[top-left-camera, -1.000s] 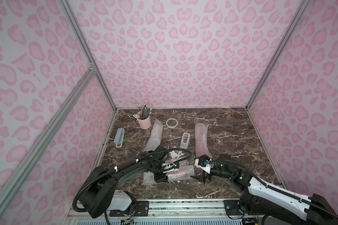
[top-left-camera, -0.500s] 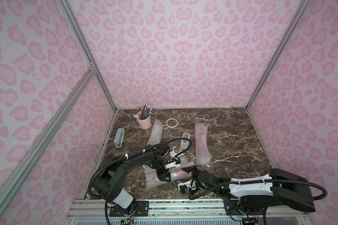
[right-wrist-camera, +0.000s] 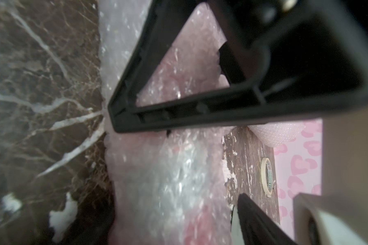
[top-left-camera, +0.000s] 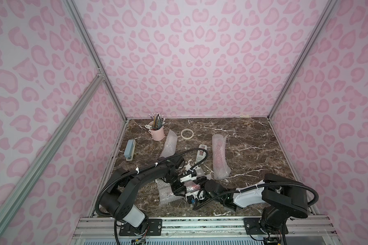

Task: Wrap wine bottles in bubble wrap
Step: Wrap the wine bottle in bubble wrap.

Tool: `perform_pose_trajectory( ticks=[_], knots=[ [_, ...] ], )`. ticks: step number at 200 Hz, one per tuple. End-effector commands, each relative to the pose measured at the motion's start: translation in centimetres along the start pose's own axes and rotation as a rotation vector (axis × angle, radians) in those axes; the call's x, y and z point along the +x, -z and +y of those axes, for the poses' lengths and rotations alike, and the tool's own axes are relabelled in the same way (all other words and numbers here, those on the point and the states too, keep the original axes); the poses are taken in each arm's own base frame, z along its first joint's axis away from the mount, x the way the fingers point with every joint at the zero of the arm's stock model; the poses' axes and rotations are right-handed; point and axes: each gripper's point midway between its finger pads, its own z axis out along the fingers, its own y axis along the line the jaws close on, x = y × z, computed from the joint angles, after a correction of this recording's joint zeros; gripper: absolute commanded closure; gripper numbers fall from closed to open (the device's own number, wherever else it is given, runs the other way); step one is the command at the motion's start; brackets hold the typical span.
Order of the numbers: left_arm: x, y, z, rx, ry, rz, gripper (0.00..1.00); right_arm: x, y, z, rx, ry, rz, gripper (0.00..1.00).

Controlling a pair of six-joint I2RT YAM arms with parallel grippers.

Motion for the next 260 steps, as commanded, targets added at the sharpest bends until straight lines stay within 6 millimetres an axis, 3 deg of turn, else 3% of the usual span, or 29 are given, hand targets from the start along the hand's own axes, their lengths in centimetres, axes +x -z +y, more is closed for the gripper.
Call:
perform_pose_trajectory(
  ticks=[1, 6, 19, 23, 83, 116, 119, 158, 180, 219, 260],
  knots=[
    [-0.1, 0.2, -1.9, 0.096, -0.012, -0.015, 0.38, 2.9, -0.2, 3.3, -0.139, 0.018, 0.109, 0.22],
    [-0.1, 0.2, -2.0, 0.098, -0.012, -0.013, 0.38, 2.9, -0.2, 3.6, -0.160, 0.008, 0.108, 0.25],
    [0.0, 0.2, -1.9, 0.095, -0.013, -0.004, 0.36, 2.8, -0.2, 4.1, -0.217, -0.028, 0.103, 0.46],
    [0.1, 0.2, -1.8, 0.090, -0.014, -0.003, 0.36, 2.8, -0.2, 4.2, -0.226, -0.032, 0.101, 0.48],
    [0.0, 2.1, -2.0, 0.012, -0.105, -0.019, 0.20, 2.4, 0.3, 5.7, -0.380, -0.156, 0.112, 0.50],
    [0.6, 4.2, -1.2, -0.122, -0.135, -0.003, 0.08, 2.0, 0.6, 6.0, -0.435, -0.179, 0.123, 0.49],
    [0.8, 4.4, -1.1, -0.136, -0.134, 0.005, 0.01, 1.9, 0.6, 6.0, -0.440, -0.186, 0.122, 0.49],
    [2.1, 8.7, 0.9, -0.405, -0.104, 0.010, 0.02, 0.0, 1.0, 5.6, -0.578, -0.394, 0.115, 0.50],
    [2.5, 10.8, 1.3, -0.521, -0.086, -0.042, 0.02, -1.4, 1.4, 5.2, -0.681, -0.596, 0.107, 0.50],
    [3.3, 10.4, -0.1, -0.502, -0.120, -0.095, 0.02, -2.3, 2.5, 5.6, -0.910, -0.962, 0.241, 0.52],
    [3.2, 9.2, -0.3, -0.468, -0.174, -0.107, 0.02, -2.7, 3.2, 5.3, -0.985, -1.260, 0.269, 0.53]
  ],
)
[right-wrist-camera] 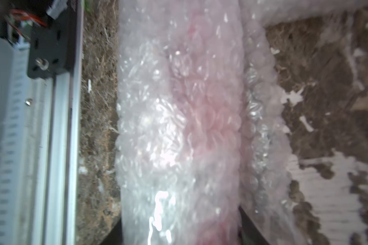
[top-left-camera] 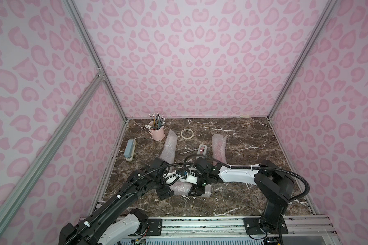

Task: Wrap wine bottles in bubble wrap
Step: Wrap the wine bottle in bubble wrap.

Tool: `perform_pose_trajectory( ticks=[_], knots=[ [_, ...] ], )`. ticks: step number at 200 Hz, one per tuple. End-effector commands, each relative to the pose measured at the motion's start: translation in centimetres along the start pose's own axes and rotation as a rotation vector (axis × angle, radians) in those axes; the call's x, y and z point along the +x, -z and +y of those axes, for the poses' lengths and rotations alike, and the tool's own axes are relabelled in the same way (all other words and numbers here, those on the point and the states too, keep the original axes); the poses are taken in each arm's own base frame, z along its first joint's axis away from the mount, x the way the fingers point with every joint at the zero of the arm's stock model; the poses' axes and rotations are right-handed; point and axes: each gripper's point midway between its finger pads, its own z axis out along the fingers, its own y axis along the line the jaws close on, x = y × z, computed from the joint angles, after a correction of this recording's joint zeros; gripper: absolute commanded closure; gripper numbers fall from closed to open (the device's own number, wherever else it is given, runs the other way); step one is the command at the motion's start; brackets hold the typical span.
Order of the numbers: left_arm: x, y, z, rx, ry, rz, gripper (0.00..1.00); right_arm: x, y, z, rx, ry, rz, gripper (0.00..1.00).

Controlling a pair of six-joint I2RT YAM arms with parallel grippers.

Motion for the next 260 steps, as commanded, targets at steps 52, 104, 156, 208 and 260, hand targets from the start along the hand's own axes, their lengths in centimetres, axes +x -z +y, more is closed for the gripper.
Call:
perform_pose_trajectory(
  ticks=[52, 104, 156, 208, 260],
  knots=[
    [-2.5, 0.2, 0.8, -0.024, -0.026, -0.116, 0.02, 3.8, 0.4, -0.7, -0.035, -0.368, 0.076, 0.33],
    [-5.3, 2.0, 5.4, -0.202, 0.177, -0.175, 0.02, 1.1, 1.8, -2.2, 0.066, -0.288, 0.026, 0.02],
    [-7.5, 3.7, 10.5, -0.308, 0.388, -0.149, 0.02, -0.8, 5.0, -2.0, 0.097, -0.264, -0.043, 0.02],
    [-11.0, 4.2, 12.0, -0.176, 0.569, -0.276, 0.01, -1.6, 10.2, -3.6, 0.142, -0.280, -0.150, 0.01],
    [-13.9, -1.6, 11.7, 0.075, 0.789, -0.226, 0.14, -4.1, 18.9, -11.3, 0.431, -0.445, -0.457, 0.02]
  ],
)
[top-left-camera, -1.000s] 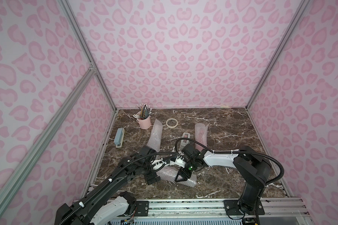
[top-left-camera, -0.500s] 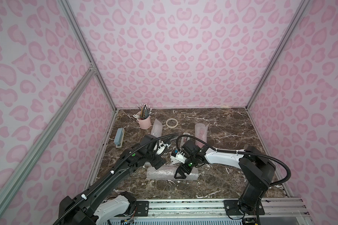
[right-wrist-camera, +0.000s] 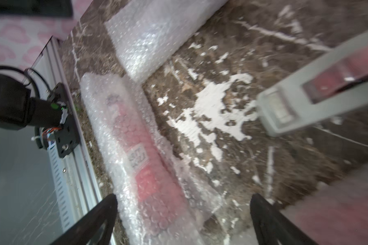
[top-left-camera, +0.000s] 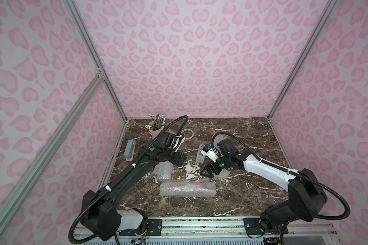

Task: Wrap wine bottles in bubble wrap
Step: Tear off the tape using the Tape Cutter.

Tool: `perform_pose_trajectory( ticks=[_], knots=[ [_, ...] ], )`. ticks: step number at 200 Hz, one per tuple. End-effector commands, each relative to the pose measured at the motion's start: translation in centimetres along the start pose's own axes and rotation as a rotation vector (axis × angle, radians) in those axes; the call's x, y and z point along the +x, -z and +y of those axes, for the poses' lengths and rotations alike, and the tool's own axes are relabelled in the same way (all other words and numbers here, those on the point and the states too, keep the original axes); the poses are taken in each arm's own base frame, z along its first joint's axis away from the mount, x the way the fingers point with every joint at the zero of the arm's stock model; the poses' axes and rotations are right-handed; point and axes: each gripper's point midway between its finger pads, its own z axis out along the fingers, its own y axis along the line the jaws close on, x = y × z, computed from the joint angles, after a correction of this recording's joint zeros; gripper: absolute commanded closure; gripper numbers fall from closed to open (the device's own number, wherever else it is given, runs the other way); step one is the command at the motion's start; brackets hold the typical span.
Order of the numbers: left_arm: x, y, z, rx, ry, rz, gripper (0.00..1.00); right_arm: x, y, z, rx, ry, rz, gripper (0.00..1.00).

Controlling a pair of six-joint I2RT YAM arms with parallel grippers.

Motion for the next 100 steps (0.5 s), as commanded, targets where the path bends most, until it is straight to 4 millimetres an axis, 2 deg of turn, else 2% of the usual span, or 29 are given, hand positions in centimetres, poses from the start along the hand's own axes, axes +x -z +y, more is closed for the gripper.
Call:
perform_pose_trajectory(
  ticks=[1, 22, 44, 62, 100],
  knots=[
    [-1.5, -1.9, -1.8, 0.134, 0.154, 0.002, 0.14, -3.7, 1.3, -2.9, 0.118, -0.077, -0.151, 0.01],
    [-2.8, -4.3, -2.7, 0.214, 0.224, 0.013, 0.20, -5.3, 2.1, -5.5, 0.187, -0.187, -0.211, 0.02],
    [-4.1, -6.9, -3.5, 0.290, 0.279, 0.012, 0.25, -6.5, 2.1, -7.6, 0.209, -0.305, -0.248, 0.13],
    [-4.4, -9.2, -4.5, 0.377, 0.327, 0.070, 0.36, -7.2, 1.5, -8.2, 0.193, -0.359, -0.272, 0.23],
    [-5.7, -12.3, -5.0, 0.452, 0.368, 0.065, 0.43, -7.4, -0.9, -8.8, 0.151, -0.425, -0.280, 0.36]
  ],
)
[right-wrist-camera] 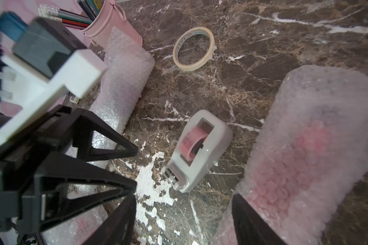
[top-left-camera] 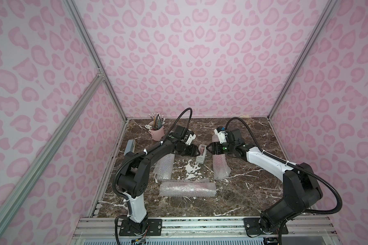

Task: Wrap wine bottles in bubble wrap
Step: Tear off the tape using the Tape Cutter.

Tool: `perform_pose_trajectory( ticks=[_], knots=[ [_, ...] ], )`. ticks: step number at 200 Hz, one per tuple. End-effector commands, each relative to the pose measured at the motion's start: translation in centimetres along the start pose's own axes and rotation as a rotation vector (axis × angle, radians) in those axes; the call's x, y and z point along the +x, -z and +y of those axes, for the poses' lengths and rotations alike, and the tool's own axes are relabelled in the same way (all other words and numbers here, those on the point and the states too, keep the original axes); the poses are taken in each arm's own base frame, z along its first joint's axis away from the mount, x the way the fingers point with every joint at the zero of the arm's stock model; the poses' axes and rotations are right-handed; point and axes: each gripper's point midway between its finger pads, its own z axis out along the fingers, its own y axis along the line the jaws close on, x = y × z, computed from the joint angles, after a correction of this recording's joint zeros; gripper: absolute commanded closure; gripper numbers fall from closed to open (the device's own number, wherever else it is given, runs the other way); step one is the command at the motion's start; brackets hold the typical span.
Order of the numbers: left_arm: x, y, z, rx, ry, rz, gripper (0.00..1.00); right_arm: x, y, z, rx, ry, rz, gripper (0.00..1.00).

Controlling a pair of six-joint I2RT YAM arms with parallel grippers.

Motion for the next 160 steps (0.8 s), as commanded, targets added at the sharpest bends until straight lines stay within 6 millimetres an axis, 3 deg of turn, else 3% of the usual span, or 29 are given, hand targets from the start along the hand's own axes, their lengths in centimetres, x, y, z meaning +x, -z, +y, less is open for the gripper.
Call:
perform_pose_trajectory(
  ticks=[1, 13, 54, 160],
  knots=[
    [-2.2, -0.8, -1.8, 0.115, 0.012, -0.040, 0.43, -0.8, -1.3, 0.3, -0.026, -0.070, -0.032, 0.37],
    [-2.6, -1.5, -1.9, 0.140, 0.026, -0.036, 0.46, -0.3, -2.1, -0.5, -0.005, -0.087, -0.021, 0.44],
    [-1.3, -3.7, 0.0, 0.108, 0.065, 0.021, 0.49, 0.9, -3.9, -2.4, 0.054, -0.111, 0.003, 0.47],
    [-0.3, -5.6, 0.4, 0.141, 0.100, 0.054, 0.60, 3.5, -6.3, -4.1, 0.129, -0.101, 0.073, 0.52]
  ],
)
